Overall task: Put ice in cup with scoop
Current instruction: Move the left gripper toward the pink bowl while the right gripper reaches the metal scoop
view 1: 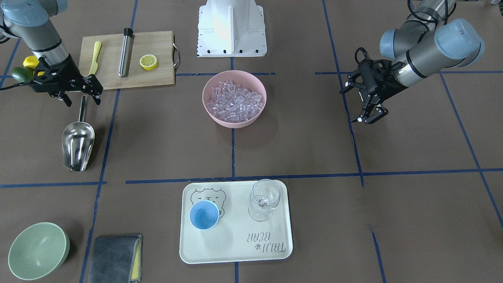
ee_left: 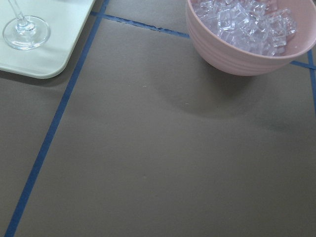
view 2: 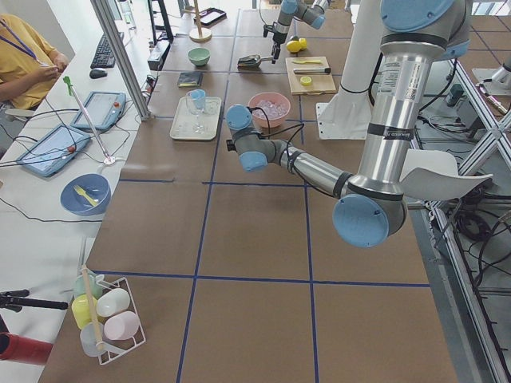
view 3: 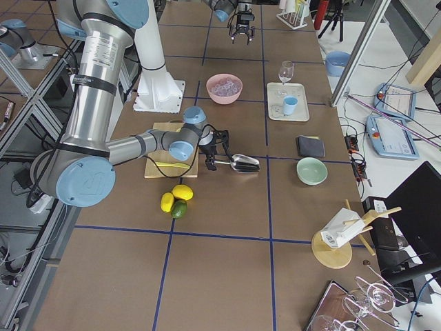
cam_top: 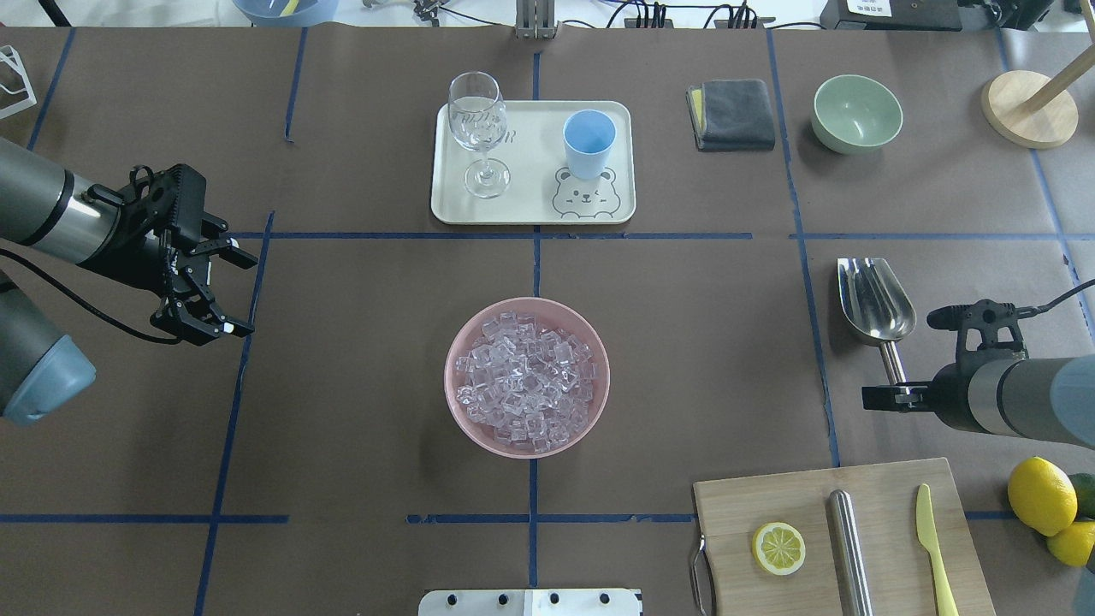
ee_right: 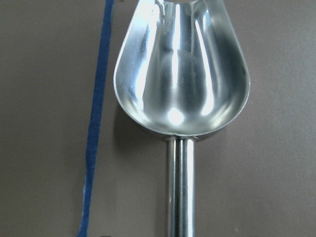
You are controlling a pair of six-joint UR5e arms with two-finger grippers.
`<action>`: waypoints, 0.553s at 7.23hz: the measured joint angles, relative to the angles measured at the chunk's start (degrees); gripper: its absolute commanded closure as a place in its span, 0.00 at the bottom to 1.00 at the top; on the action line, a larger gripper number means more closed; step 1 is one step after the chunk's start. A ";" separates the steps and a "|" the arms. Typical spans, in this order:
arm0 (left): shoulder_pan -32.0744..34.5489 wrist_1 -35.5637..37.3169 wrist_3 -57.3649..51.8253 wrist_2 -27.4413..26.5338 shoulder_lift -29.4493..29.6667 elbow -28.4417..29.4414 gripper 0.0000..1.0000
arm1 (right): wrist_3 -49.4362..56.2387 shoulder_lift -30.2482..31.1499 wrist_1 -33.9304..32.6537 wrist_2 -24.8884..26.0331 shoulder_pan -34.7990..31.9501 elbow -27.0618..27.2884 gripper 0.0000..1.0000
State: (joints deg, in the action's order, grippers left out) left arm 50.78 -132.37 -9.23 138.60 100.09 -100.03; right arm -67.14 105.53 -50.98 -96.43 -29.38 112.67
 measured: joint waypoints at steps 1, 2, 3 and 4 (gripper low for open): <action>-0.01 0.00 0.00 0.10 0.26 0.05 0.00 | 0.01 -0.06 0.00 1.00 0.75 -0.21 0.42; -0.02 0.00 0.00 0.19 0.39 0.08 0.00 | 0.05 -0.15 0.02 1.52 1.08 -0.47 0.70; -0.01 0.00 0.00 0.28 0.46 0.09 0.00 | 0.07 -0.27 0.06 1.87 1.12 -0.64 1.00; -0.01 0.00 0.00 0.35 0.55 0.09 0.00 | 0.07 -0.30 0.08 2.42 1.05 -0.61 1.00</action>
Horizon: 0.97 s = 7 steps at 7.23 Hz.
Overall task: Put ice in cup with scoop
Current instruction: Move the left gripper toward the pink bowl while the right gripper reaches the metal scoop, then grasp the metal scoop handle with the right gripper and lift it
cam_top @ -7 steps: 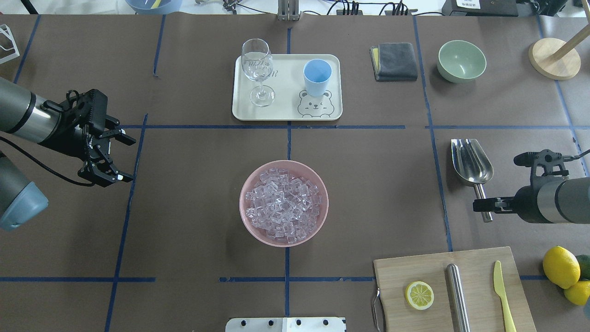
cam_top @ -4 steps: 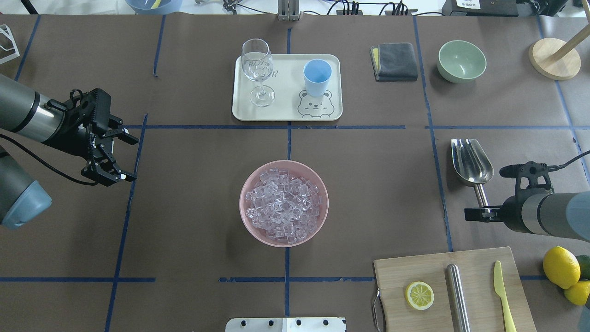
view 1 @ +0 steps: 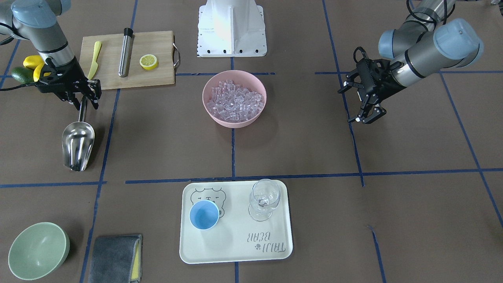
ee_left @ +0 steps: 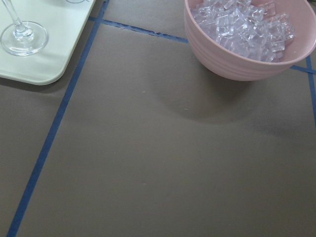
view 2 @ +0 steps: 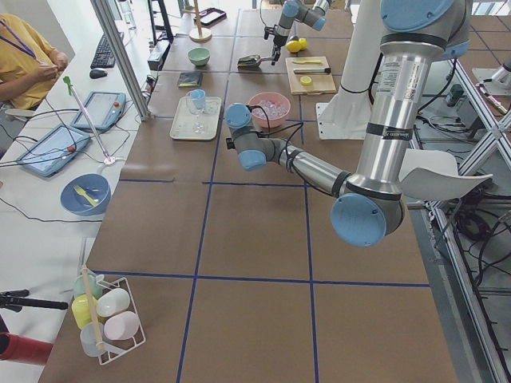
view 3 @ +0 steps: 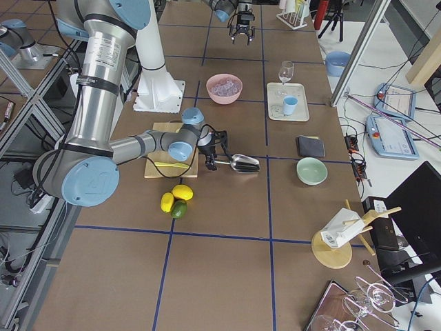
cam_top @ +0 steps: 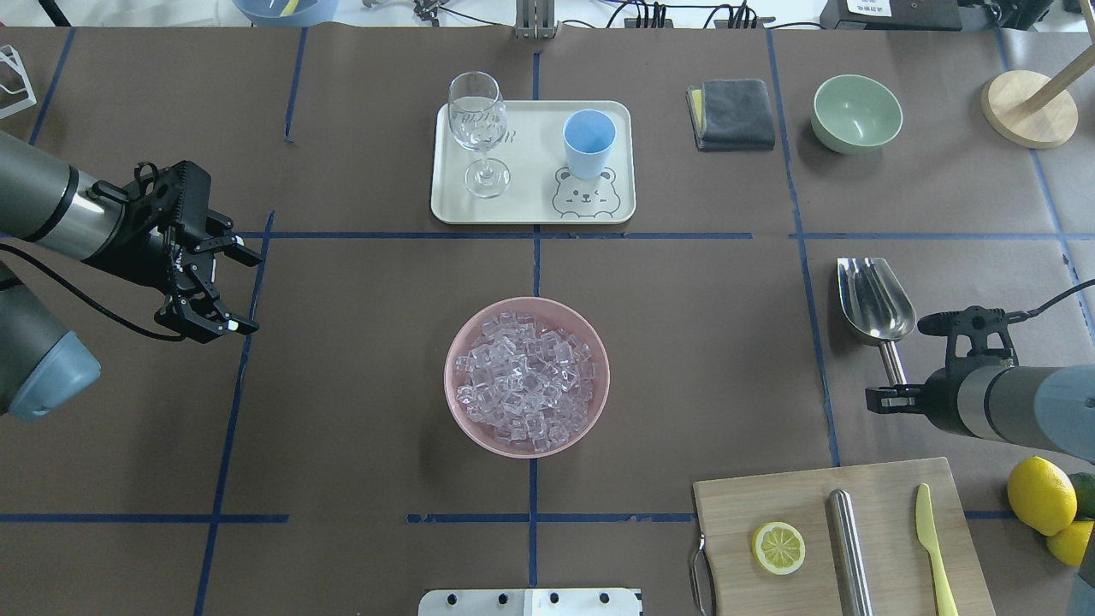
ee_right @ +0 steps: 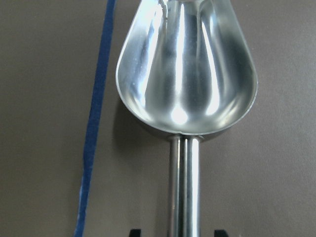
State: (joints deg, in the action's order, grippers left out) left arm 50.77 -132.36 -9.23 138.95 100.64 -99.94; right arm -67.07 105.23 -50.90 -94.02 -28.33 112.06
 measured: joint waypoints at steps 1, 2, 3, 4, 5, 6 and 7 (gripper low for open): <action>-0.02 0.00 0.00 0.03 0.14 0.03 0.00 | 0.02 0.01 0.01 0.79 -0.04 0.14 1.00; -0.07 0.00 0.02 -0.02 0.30 0.12 0.00 | 0.26 0.02 0.06 1.40 -0.08 0.36 1.00; -0.16 0.02 0.06 -0.16 0.57 0.28 0.00 | 0.75 0.09 0.09 2.36 -0.04 0.79 1.00; -0.32 0.04 0.10 -0.19 1.03 0.64 0.00 | 2.02 0.28 0.12 3.56 -0.07 2.06 1.00; -0.62 0.02 0.14 -0.06 1.60 0.95 0.00 | 5.51 1.15 0.12 4.15 -0.24 4.04 1.00; -1.22 0.01 0.14 -0.19 2.76 1.12 0.00 | 11.15 2.51 0.11 4.10 -0.97 6.42 1.00; -2.62 -0.02 0.07 -1.16 4.27 1.34 0.00 | 16.00 3.21 0.12 2.14 -2.99 8.54 1.00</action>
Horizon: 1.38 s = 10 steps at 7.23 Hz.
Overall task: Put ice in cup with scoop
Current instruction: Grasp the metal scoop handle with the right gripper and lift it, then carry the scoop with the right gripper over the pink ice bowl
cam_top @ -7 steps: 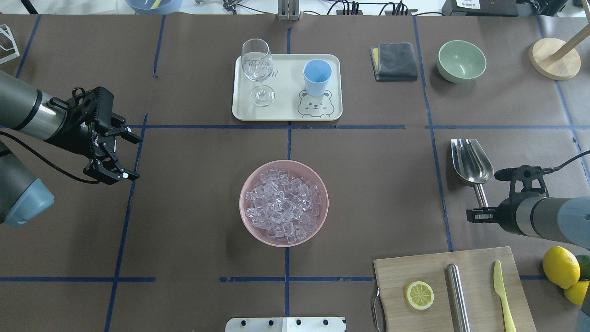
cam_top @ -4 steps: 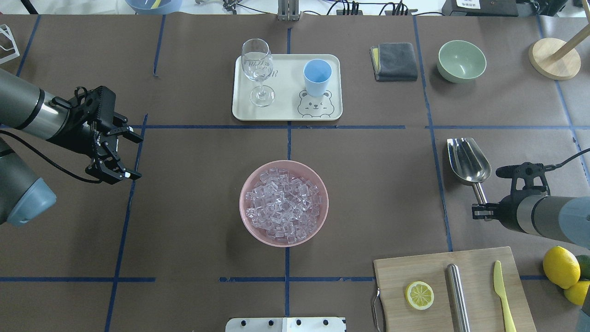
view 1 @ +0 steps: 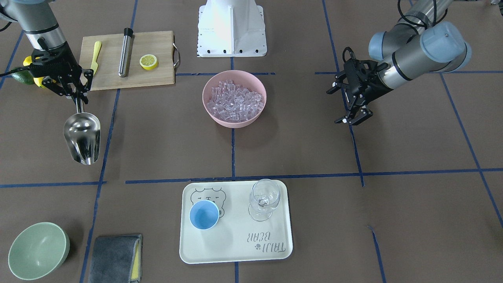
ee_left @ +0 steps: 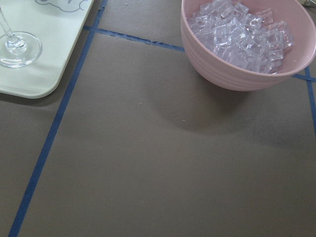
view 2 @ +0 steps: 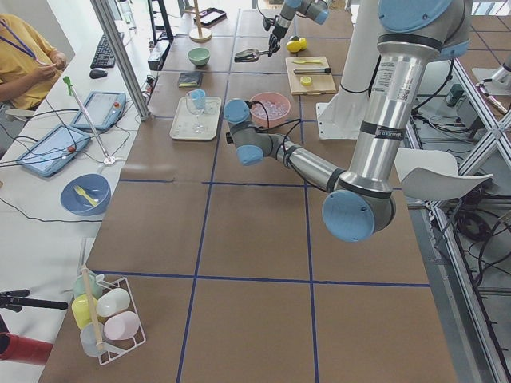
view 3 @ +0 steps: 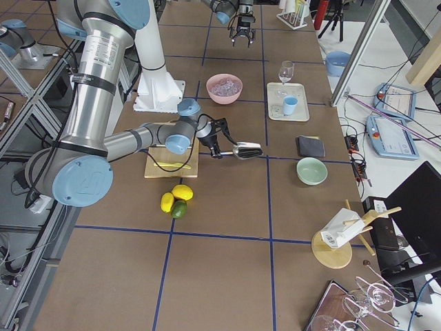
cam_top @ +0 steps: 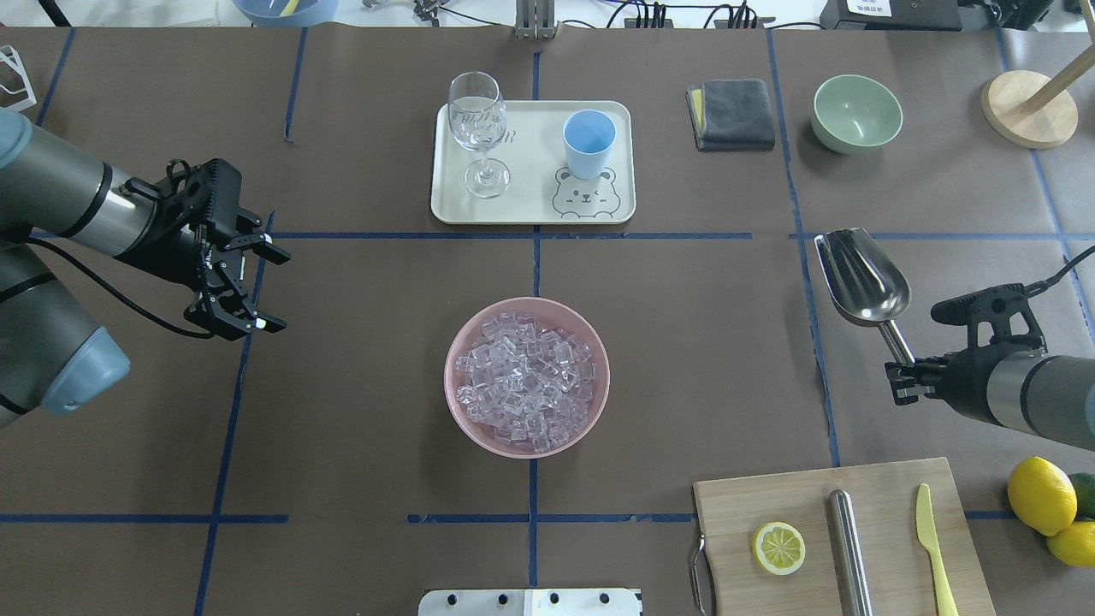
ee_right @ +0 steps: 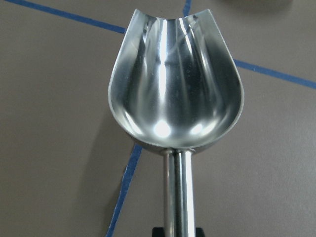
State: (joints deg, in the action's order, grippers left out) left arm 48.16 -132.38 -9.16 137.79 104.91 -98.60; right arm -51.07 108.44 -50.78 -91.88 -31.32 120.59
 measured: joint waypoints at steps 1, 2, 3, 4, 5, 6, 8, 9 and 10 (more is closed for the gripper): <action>-1.89 -0.04 -0.07 -1.62 0.93 0.15 0.00 | 3.10 -0.05 0.02 -3.98 -3.22 1.31 1.00; -3.62 -0.04 -0.08 -2.85 1.53 0.26 0.00 | 6.59 -0.35 0.00 -8.83 -6.94 2.12 1.00; -5.04 -0.01 -0.08 -3.40 2.25 0.55 0.00 | 11.28 -0.55 -0.01 -13.28 -10.28 2.52 1.00; -6.03 0.01 -0.09 -3.63 3.29 1.38 0.00 | 15.99 -0.63 0.00 -16.58 -12.39 2.99 1.00; -6.81 0.02 -0.13 -3.71 4.35 2.56 0.00 | 19.34 -0.66 0.04 -18.55 -13.27 3.99 1.00; -7.91 0.02 -0.17 -3.83 5.15 3.51 0.00 | 21.22 -0.68 0.06 -19.72 -13.22 5.39 1.00; -11.27 -0.12 -0.24 -5.10 6.48 5.30 0.00 | 22.79 -0.84 0.08 -21.02 -11.41 8.18 1.00; -12.55 -0.21 -0.24 -5.47 7.07 6.23 0.00 | 22.95 -1.19 -0.01 -21.15 -9.56 8.93 1.00; -13.28 -0.28 -0.25 -5.62 7.44 6.96 0.00 | 23.03 -1.58 -0.13 -20.91 -7.34 9.30 1.00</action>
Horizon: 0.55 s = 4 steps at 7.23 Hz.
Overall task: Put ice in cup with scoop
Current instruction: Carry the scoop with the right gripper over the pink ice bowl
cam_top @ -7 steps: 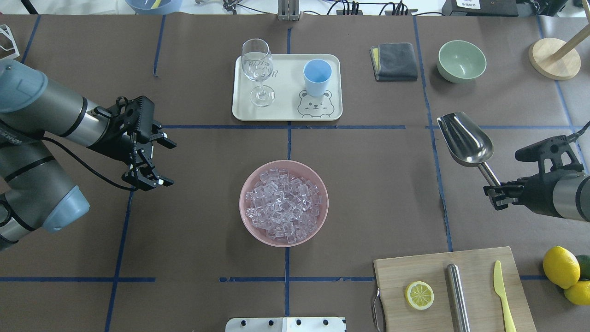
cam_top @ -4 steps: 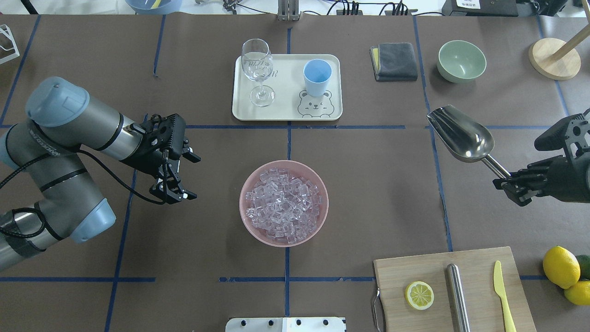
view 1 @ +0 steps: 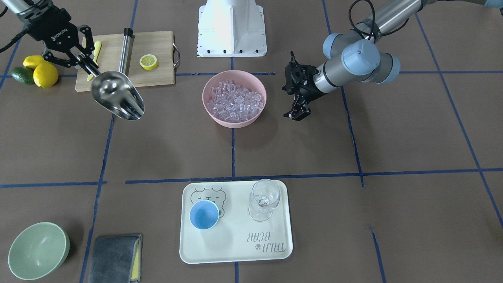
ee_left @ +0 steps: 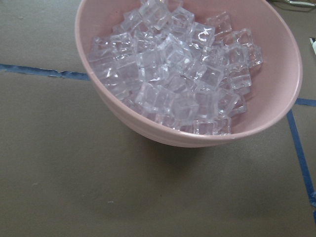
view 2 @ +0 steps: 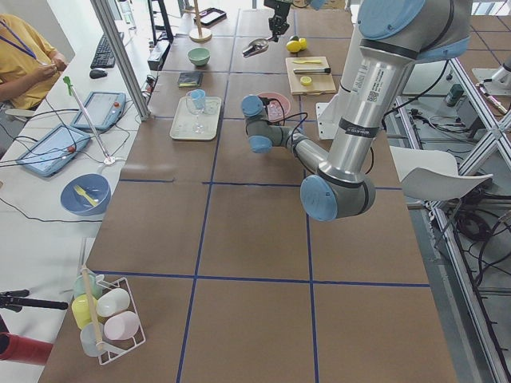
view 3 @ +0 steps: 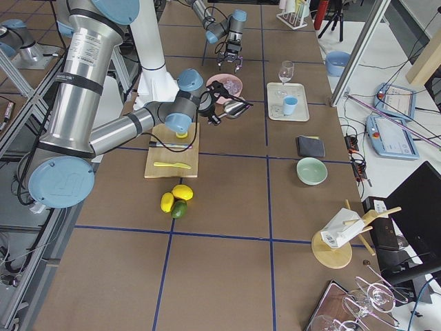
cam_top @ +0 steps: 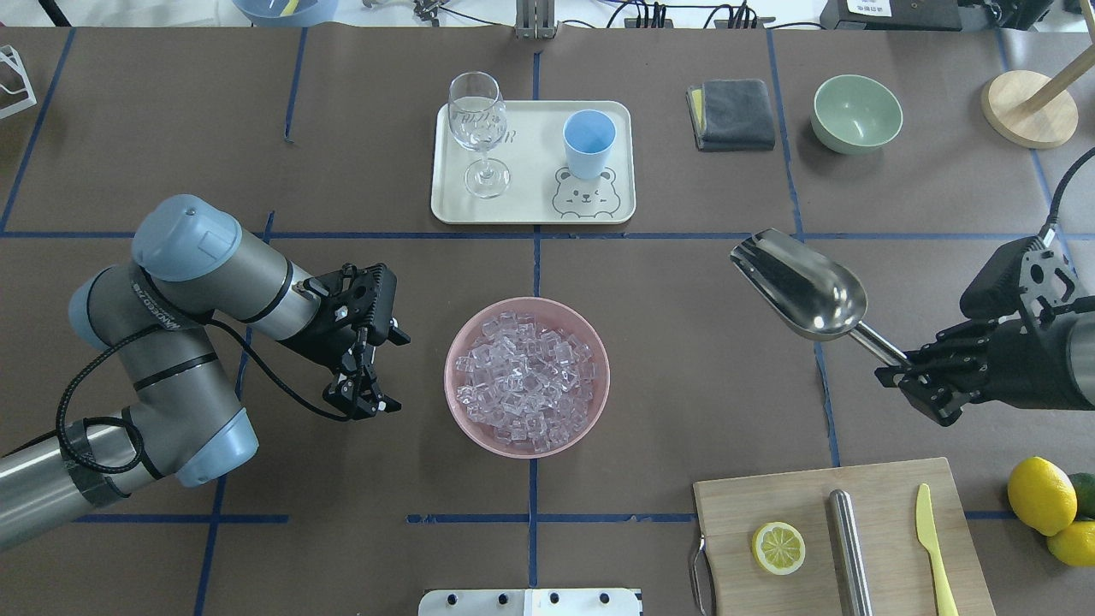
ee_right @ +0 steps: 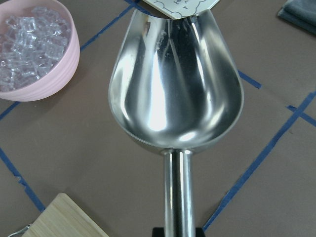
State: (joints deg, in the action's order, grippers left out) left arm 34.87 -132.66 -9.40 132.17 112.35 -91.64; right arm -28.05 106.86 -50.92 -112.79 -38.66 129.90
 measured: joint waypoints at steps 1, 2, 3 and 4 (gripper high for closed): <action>-0.34 -0.22 0.00 -0.05 0.19 0.47 0.00 | 0.05 -0.90 -0.75 1.50 2.76 0.12 1.00; -0.45 -0.89 -0.02 -0.07 0.24 0.91 0.00 | 0.06 -3.16 -3.20 3.44 5.30 0.23 1.00; -0.47 -1.83 -0.06 -0.07 0.23 1.46 0.00 | 0.04 -6.63 -7.40 5.05 7.49 0.44 1.00; -0.53 -2.39 -0.08 -0.07 0.20 1.91 0.00 | 0.04 -10.39 -12.45 7.08 9.74 0.79 1.00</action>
State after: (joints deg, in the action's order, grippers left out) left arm 34.35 -135.05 -9.48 132.10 112.54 -89.73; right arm -28.01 96.47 -63.36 -105.71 -28.92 130.68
